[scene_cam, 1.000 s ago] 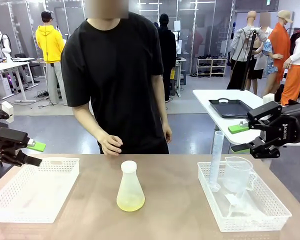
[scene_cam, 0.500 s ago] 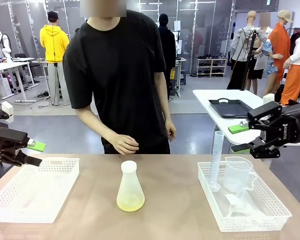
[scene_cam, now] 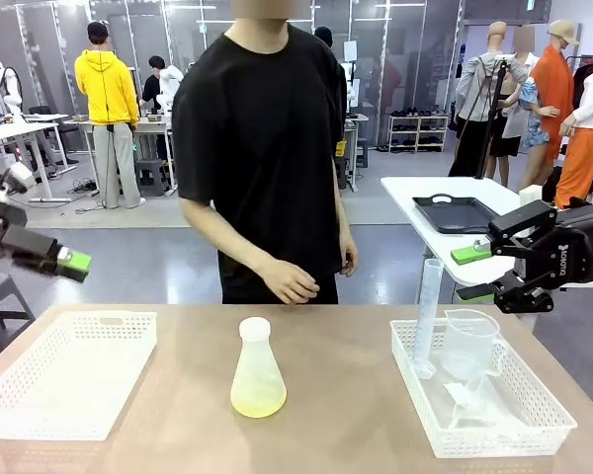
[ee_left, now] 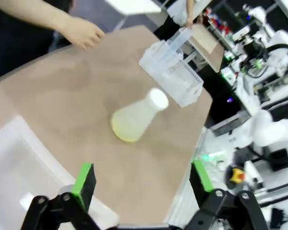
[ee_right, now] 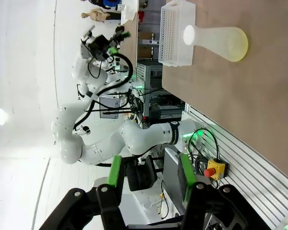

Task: Prepare the solutions needed for the experiment.
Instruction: When the human places the Big flask in the center of the table, pick up the Big flask and place it in the left Organizing basket.

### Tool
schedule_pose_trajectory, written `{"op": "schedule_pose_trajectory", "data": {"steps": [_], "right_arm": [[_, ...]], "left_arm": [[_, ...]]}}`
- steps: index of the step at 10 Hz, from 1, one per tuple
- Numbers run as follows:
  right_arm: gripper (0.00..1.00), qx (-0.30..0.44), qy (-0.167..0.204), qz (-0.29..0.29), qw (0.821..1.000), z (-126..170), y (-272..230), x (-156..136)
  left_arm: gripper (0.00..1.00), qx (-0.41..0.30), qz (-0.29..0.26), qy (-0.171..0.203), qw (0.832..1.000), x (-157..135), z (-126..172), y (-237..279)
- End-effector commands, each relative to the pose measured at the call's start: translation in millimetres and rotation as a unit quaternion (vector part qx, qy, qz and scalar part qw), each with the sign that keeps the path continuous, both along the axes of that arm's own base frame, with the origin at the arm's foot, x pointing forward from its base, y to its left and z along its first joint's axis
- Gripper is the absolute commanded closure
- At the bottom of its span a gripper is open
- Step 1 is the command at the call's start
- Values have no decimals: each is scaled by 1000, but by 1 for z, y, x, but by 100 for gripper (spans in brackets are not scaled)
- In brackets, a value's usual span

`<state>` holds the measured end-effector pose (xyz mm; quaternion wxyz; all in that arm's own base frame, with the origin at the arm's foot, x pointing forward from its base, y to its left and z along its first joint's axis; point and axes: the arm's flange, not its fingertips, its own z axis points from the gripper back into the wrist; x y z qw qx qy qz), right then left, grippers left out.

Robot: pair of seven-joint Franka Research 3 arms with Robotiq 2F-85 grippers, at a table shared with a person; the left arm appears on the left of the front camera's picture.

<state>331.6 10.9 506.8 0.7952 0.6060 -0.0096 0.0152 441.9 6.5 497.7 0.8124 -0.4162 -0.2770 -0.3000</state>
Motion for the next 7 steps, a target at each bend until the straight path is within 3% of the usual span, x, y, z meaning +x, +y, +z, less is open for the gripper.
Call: {"op": "schedule_pose_trajectory", "data": {"steps": [1, 4, 5, 7], "right_arm": [[42, 7, -4, 1, 1000, 1, 0, 1], [42, 7, -4, 1, 1000, 1, 0, 1], [42, 7, -4, 1, 1000, 1, 0, 1], [42, 7, -4, 1, 1000, 1, 0, 1]], "left_arm": [[0, 13, -30, -36, 999, 58, 13, 7], [0, -12, -72, -44, 996, 92, 32, -8], [0, 18, -35, -42, 998, 77, 23, -2], [0, 18, -35, -42, 998, 77, 23, -2]]}}
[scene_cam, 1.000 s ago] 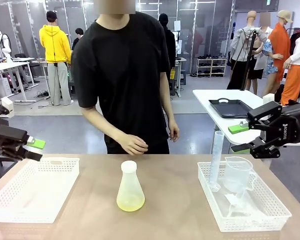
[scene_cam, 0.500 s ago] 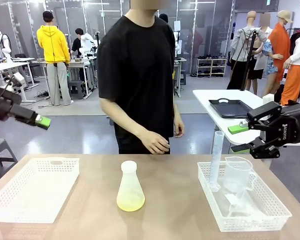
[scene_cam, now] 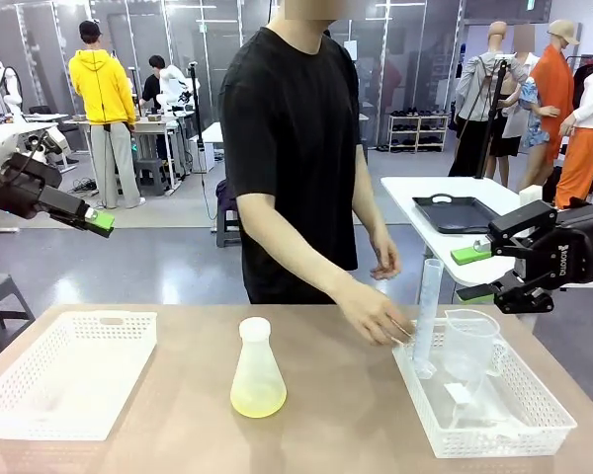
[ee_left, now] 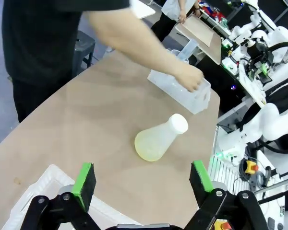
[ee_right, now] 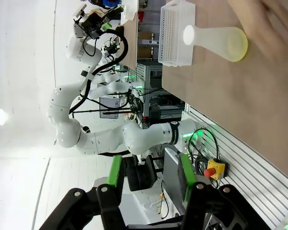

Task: Prepare the solutions needed for the experiment.
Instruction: When the human places the Big flask in the center of the table, pick up the Big flask and place it in the left Organizing basket.

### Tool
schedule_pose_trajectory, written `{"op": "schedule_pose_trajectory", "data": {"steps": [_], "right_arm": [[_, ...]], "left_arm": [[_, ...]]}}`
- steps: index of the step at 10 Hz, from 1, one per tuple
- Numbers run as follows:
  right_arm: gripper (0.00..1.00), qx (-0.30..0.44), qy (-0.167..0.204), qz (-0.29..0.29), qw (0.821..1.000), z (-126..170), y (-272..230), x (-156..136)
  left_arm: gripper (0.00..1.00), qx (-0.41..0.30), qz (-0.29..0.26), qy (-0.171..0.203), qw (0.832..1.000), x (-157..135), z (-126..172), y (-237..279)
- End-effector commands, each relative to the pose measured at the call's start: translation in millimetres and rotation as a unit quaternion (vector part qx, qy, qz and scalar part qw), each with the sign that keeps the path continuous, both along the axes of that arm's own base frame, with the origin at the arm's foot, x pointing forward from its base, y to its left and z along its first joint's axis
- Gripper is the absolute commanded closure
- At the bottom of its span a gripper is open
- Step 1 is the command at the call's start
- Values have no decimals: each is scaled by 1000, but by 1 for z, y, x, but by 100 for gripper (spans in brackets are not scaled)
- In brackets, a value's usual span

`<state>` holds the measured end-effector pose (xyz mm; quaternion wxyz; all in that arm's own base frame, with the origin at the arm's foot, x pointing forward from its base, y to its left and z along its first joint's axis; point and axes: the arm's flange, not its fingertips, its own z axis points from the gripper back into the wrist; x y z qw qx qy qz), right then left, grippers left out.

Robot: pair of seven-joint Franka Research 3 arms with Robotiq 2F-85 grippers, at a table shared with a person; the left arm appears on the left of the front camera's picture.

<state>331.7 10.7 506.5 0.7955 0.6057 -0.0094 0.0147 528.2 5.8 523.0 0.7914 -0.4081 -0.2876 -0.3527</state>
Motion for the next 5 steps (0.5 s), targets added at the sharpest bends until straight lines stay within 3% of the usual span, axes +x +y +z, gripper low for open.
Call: {"op": "schedule_pose_trajectory", "data": {"steps": [1, 5], "right_arm": [[42, 7, -5, 1, 1000, 1, 0, 1], [42, 7, -5, 1, 1000, 1, 0, 1]], "left_arm": [[0, 8, 8, -3, 1000, -10, -2, -1], [0, -1, 2, 2, 1000, -4, -1, 2]]}}
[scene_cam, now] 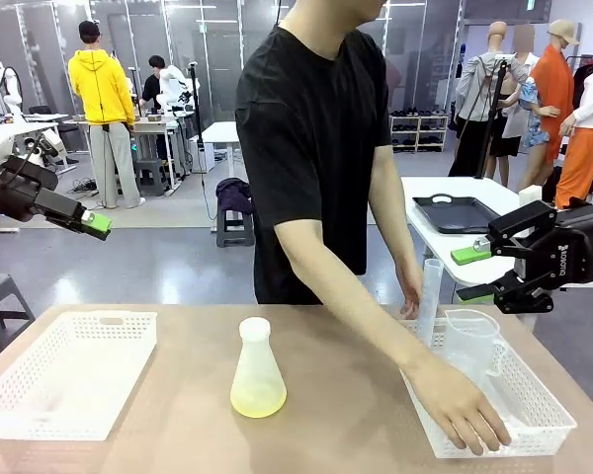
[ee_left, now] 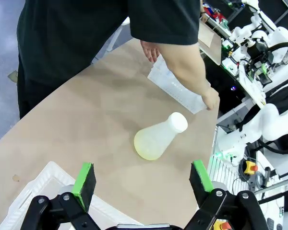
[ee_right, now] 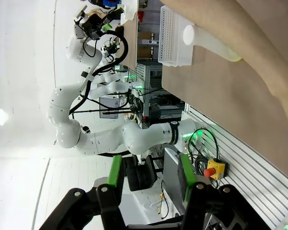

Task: Prepare the solutions needed for the experiment.
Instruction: When the human places the Big flask in the center of the table, pick up the Big flask and place it in the left Organizing basket.

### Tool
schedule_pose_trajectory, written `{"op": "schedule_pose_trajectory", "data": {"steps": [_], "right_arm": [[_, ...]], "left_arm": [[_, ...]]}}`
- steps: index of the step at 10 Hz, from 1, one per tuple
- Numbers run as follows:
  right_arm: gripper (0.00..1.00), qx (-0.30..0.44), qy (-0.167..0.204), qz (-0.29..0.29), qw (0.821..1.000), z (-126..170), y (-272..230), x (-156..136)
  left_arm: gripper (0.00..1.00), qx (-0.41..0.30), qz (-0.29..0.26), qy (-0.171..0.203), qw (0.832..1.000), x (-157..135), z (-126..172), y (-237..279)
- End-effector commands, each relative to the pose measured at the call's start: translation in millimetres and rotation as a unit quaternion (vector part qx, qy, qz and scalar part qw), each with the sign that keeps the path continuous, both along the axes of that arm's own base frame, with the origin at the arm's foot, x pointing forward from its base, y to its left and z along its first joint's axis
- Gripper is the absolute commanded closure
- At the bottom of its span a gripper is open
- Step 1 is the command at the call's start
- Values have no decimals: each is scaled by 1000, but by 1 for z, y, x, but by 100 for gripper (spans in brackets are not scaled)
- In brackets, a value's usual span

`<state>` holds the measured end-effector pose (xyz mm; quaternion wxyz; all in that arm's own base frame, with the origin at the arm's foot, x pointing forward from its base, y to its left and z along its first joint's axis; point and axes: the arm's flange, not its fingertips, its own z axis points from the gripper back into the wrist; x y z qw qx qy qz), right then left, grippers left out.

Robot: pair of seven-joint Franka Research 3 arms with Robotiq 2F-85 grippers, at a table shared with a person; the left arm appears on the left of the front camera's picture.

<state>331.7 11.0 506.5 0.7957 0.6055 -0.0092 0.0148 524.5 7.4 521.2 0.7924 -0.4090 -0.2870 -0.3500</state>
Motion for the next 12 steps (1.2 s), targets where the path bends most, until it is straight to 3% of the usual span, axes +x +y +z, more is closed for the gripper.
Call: {"op": "schedule_pose_trajectory", "data": {"steps": [1, 3, 4, 6, 8, 9, 10, 12], "right_arm": [[42, 8, -5, 1, 1000, 1, 0, 1], [42, 8, -5, 1, 1000, 1, 0, 1], [42, 8, -5, 1, 1000, 1, 0, 1], [42, 8, -5, 1, 1000, 1, 0, 1], [42, 8, -5, 1, 1000, 1, 0, 1], [42, 8, -5, 1, 1000, 1, 0, 1], [42, 8, -5, 1, 1000, 1, 0, 1], [42, 8, -5, 1, 1000, 1, 0, 1]], "left_arm": [[0, 49, -89, -148, 984, 30, -4, -9], [0, 44, -232, -257, 937, 41, -15, -29], [0, 10, -296, -287, 911, 36, -17, -47], [0, -51, -376, -248, 891, 32, -35, -76], [0, -53, -423, -234, 874, 12, -50, -90], [0, -21, -421, -233, 877, 12, -51, -92], [0, -58, -399, -254, 879, 12, -51, -99], [0, -58, -399, -254, 879, 12, -51, -99]]}}
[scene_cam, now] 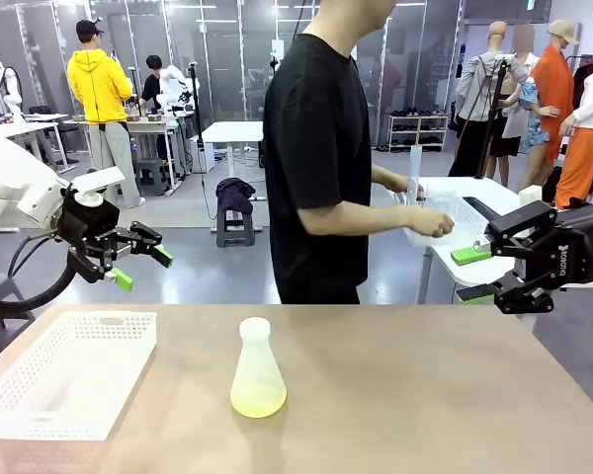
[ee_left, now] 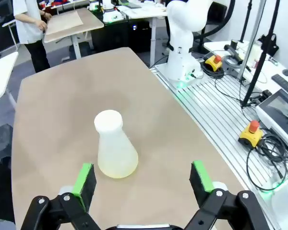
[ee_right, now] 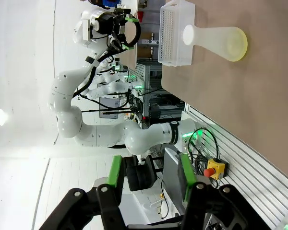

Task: Prepare the solutions needed for the experiment.
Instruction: When the human places the Big flask in the center of the table, pick up the Big flask and place it in the left Organizing basket.

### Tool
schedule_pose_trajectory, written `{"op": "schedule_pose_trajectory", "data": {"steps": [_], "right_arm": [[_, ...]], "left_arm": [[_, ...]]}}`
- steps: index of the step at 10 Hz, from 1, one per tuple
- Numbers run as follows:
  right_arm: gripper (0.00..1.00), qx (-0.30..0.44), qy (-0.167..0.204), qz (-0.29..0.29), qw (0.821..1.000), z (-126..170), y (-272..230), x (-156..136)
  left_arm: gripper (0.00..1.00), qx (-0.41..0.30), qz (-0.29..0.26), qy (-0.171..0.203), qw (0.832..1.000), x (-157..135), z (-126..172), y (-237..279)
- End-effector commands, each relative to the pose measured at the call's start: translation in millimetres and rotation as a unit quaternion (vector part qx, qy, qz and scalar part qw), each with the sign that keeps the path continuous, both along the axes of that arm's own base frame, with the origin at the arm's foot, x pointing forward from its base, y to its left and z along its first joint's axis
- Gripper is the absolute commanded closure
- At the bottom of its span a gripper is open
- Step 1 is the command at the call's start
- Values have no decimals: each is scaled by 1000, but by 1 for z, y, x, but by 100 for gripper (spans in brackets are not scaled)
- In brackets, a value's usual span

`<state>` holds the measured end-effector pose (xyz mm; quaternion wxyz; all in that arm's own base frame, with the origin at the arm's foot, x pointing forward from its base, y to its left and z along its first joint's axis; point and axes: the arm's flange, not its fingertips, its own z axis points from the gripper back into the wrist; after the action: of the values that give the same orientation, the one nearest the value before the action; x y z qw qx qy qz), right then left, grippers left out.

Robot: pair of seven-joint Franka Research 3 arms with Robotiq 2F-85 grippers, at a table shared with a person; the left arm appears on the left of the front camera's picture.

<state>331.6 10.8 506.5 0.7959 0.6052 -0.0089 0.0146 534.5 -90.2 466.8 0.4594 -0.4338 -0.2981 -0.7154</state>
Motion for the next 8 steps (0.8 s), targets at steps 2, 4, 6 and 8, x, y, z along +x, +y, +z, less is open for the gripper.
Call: {"op": "schedule_pose_trajectory", "data": {"steps": [2, 4, 6, 8], "right_arm": [[42, 8, -5, 1, 1000, 1, 0, 1], [42, 8, -5, 1, 1000, 1, 0, 1], [42, 8, -5, 1, 1000, 1, 0, 1], [42, 8, -5, 1, 1000, 1, 0, 1]], "left_arm": [[0, -8, 8, -5, 1000, 2, 4, -2], [0, -11, -31, -31, 999, 32, -11, -12], [0, -61, -125, -57, 989, 60, -29, -36], [0, -70, -142, -22, 987, 67, -54, -58]]}}
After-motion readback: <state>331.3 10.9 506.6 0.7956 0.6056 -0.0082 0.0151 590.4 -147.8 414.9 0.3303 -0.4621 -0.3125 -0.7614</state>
